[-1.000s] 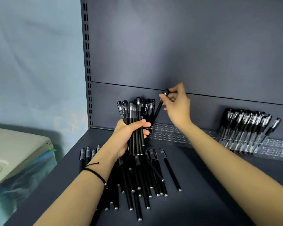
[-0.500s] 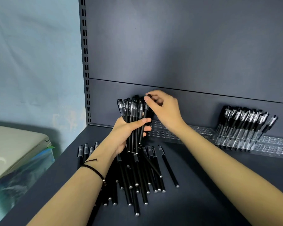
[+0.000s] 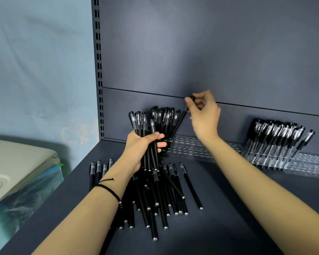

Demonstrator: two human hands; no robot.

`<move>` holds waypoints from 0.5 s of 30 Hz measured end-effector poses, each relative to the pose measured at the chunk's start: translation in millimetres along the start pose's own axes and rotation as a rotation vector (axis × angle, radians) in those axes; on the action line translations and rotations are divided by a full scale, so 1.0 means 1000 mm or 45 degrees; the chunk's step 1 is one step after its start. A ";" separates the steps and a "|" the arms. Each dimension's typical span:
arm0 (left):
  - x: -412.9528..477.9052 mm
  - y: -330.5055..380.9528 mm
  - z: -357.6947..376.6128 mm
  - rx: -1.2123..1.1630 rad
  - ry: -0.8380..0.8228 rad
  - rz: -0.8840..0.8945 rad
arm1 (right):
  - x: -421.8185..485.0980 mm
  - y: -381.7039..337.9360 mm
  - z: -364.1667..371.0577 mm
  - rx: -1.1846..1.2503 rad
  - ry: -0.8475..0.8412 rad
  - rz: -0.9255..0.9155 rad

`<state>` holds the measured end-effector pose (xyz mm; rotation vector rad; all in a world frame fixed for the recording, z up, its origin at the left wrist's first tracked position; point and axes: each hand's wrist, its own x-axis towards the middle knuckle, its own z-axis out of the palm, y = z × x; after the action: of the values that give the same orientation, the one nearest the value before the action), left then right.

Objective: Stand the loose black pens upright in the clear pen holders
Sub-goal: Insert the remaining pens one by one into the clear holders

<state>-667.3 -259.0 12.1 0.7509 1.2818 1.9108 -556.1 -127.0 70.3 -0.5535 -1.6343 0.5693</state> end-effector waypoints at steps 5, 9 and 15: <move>-0.001 -0.002 0.001 0.008 -0.052 0.014 | -0.006 0.003 0.005 -0.179 -0.111 -0.134; -0.002 -0.001 0.003 0.047 -0.122 0.048 | -0.017 0.013 0.011 -0.315 -0.319 -0.186; -0.003 0.000 0.004 -0.045 -0.154 0.024 | -0.018 -0.003 0.006 -0.252 -0.280 -0.098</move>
<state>-662.8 -259.6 13.2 0.8492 1.1685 1.8681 -559.7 -141.0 58.4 -0.5851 -1.9263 0.4252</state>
